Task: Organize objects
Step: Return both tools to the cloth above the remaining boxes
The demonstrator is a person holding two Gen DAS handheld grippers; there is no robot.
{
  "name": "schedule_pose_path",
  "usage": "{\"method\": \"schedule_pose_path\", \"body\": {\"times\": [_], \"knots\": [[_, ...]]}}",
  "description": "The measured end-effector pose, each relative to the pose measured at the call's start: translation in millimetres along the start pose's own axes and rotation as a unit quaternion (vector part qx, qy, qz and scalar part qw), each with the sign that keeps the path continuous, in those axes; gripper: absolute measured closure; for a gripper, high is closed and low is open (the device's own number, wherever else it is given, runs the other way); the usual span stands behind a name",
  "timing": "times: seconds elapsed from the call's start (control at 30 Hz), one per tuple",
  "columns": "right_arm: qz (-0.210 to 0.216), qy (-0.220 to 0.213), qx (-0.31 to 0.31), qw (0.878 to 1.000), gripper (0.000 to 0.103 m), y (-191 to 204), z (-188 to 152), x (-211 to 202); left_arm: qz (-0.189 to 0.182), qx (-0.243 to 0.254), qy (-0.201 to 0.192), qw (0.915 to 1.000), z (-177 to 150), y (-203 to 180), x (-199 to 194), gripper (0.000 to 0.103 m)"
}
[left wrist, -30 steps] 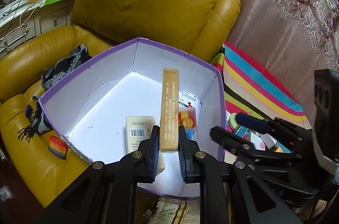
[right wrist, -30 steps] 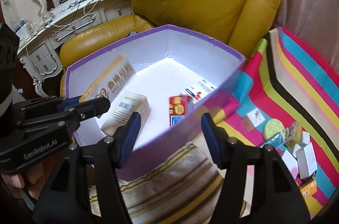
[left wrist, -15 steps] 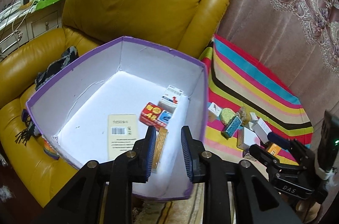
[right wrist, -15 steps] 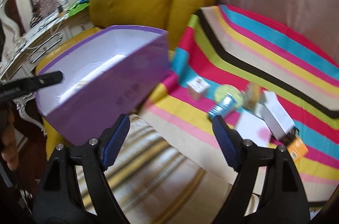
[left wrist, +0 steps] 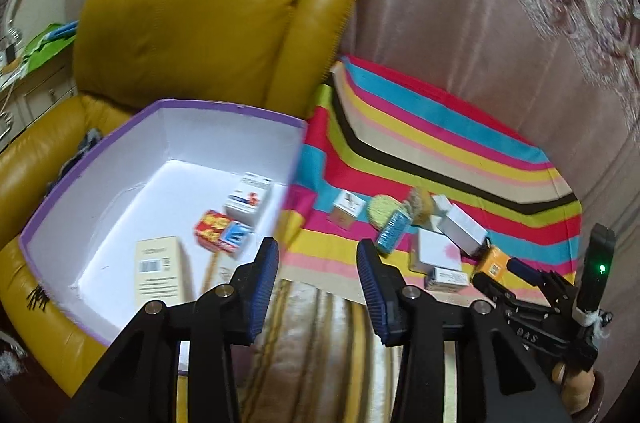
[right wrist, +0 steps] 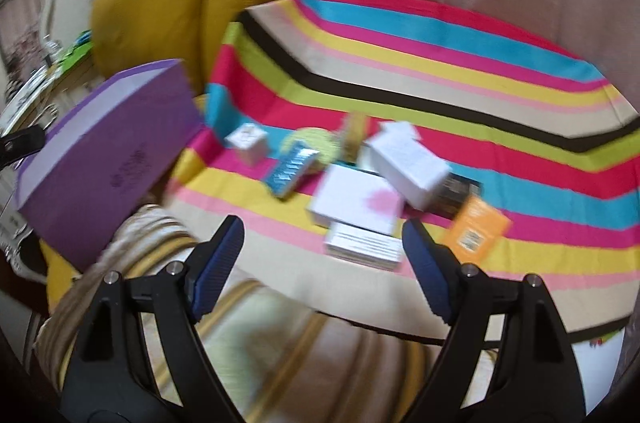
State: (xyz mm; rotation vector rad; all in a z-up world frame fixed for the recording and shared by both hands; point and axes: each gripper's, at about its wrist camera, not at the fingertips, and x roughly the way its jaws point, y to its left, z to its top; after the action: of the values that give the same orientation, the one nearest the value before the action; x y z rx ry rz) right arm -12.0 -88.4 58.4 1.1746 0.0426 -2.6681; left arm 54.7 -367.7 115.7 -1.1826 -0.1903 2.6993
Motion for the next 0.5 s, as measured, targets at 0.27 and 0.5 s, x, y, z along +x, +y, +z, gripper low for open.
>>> {"method": "schedule_pose_path", "body": {"times": [0.27, 0.5], "knots": [[-0.044, 0.019, 0.125, 0.991, 0.019, -73.4, -12.0, 15.1, -0.024, 0.03, 0.03, 0.9988, -1.5, -38.7, 32.4, 0.06], [-0.083, 0.045, 0.168, 0.981, 0.019, -102.3, -21.8, 31.9, -0.049, 0.047, 0.056, 0.9961, -5.2, -59.2, 61.5, 0.042]]}}
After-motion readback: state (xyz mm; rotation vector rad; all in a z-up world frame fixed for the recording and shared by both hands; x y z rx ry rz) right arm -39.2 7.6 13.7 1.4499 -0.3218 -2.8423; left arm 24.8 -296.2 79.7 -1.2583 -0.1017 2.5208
